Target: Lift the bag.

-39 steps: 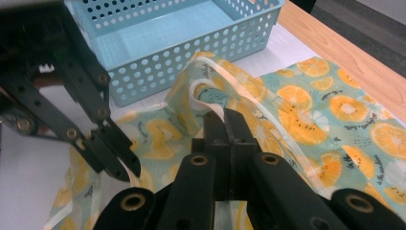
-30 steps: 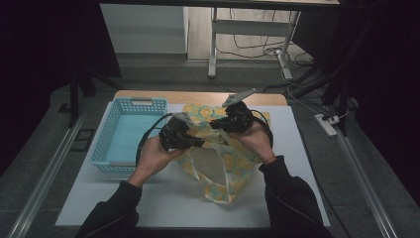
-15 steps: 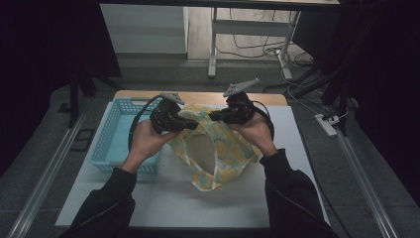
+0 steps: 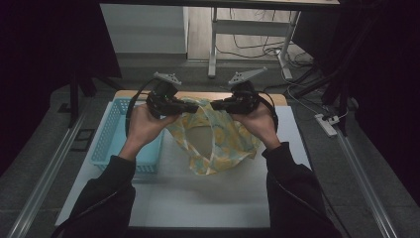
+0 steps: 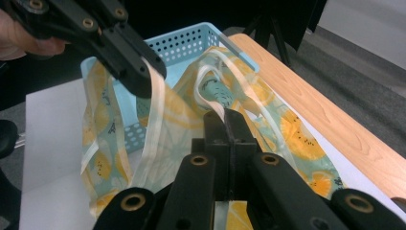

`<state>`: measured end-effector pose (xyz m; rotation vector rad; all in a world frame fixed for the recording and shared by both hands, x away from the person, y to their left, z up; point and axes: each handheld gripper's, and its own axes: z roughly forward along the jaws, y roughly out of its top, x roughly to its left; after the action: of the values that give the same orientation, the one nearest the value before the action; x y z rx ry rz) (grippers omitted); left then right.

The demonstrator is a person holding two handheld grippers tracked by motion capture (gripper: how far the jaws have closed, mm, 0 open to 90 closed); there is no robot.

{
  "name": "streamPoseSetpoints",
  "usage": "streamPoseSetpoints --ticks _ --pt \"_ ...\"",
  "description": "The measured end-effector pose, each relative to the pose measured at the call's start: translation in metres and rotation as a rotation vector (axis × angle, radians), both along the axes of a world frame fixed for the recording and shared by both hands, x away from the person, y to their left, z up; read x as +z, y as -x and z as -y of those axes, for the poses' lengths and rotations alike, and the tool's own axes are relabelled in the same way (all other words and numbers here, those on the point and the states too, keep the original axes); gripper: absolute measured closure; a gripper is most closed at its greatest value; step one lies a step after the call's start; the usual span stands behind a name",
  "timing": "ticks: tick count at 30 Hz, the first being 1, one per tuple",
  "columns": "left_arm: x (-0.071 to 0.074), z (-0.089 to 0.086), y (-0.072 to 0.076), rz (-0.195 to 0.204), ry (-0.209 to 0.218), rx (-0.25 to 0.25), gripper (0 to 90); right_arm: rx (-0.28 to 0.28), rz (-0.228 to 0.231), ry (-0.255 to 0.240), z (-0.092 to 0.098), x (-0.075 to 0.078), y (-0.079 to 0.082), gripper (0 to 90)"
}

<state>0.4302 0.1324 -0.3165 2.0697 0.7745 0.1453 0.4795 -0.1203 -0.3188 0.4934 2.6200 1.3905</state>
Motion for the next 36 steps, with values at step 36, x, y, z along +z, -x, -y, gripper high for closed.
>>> streamPoseSetpoints --ticks 36 --pt "0.086 -0.009 -0.014 0.108 0.042 0.091 89.4 -0.073 0.106 -0.007 0.001 0.078 -0.004 90.0"
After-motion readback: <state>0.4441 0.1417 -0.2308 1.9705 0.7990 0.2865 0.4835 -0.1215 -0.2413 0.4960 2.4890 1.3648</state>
